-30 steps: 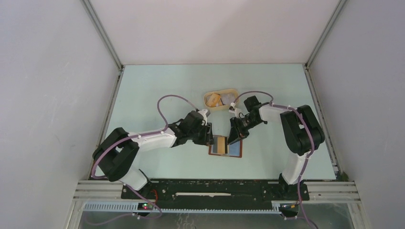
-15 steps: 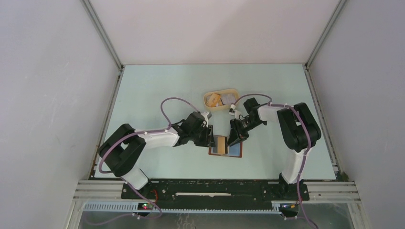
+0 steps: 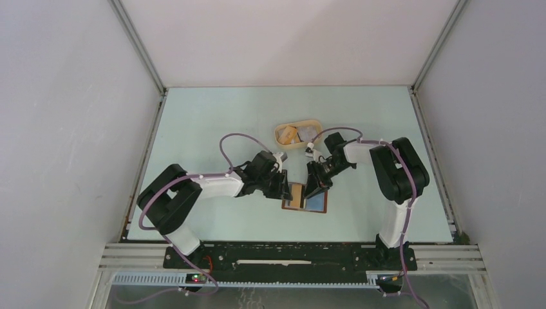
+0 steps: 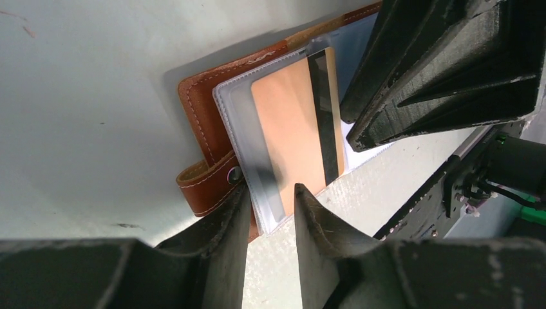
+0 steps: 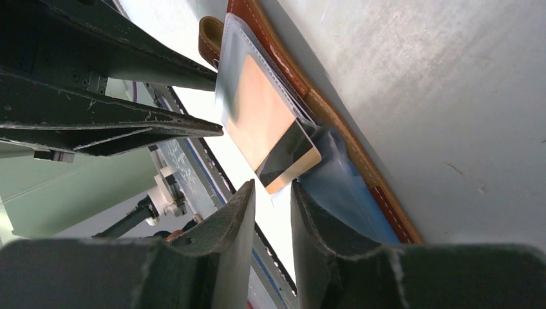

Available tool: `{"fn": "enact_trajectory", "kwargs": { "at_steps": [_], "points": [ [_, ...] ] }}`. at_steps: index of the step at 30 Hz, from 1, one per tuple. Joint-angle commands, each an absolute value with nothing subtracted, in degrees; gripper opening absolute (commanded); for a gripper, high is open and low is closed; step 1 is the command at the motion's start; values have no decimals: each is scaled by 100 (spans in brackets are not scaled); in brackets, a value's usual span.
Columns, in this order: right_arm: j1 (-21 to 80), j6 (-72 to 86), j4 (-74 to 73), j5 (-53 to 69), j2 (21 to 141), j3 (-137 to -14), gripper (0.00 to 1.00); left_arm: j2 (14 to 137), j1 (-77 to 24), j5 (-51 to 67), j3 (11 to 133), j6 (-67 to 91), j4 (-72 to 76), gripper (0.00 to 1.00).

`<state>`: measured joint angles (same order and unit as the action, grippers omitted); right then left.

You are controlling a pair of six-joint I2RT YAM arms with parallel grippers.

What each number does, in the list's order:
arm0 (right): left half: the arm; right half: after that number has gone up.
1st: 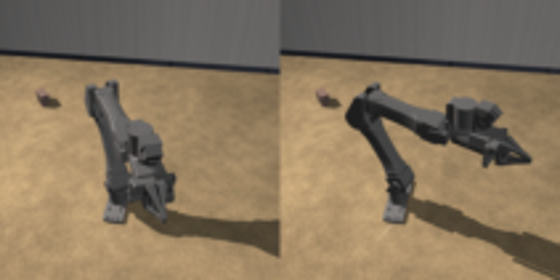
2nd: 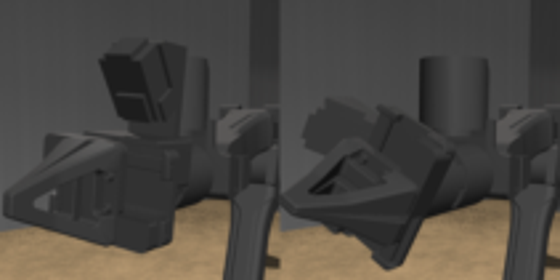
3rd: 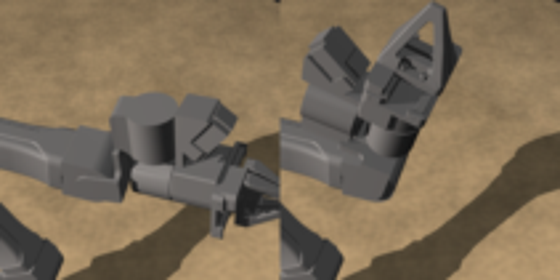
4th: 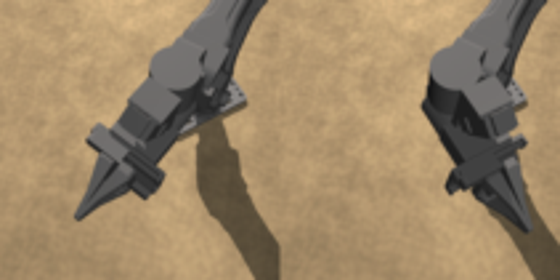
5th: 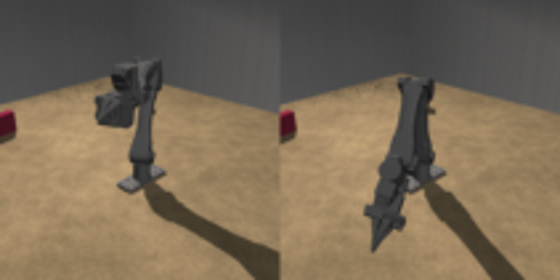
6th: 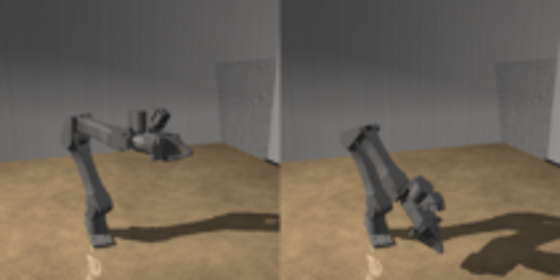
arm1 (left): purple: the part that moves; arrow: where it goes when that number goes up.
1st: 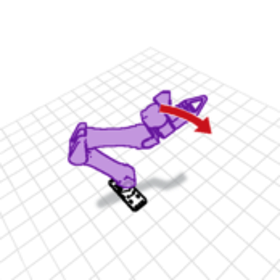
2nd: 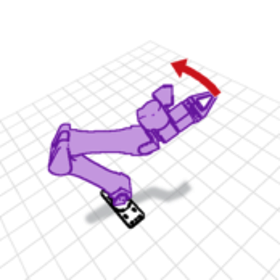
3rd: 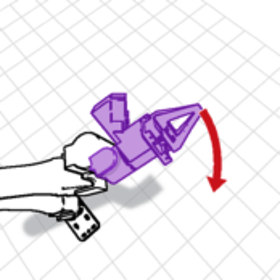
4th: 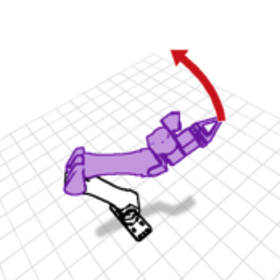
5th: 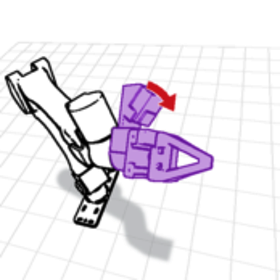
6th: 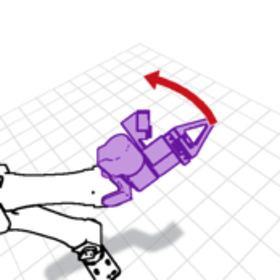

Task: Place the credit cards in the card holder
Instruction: Insert the credit card into the card holder.

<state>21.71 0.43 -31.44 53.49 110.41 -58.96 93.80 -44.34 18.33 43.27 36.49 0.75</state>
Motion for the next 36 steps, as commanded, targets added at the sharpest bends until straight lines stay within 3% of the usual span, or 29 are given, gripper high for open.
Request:
{"fn": "enact_trajectory", "kwargs": {
  "at_steps": [1, 23, 28, 36],
  "points": [
    [2256, 123, -3155, 5431, 11117, -6106, 35, 9454, -4444, 2048, 4289, 3674, 339, 36],
    [2327, 10, -3303, 5579, 11214, -6428, 36, 9488, -4438, 2220, 4339, 3730, 545, 38],
    [1958, -918, -3884, 5483, 10947, -6589, 40, 9059, -4406, 1652, 4150, 3744, 423, 42],
    [984, -2452, -4861, 6322, 10276, -6638, 43, 8053, -4299, 777, 3844, 3685, 515, 48]
  ]
}}
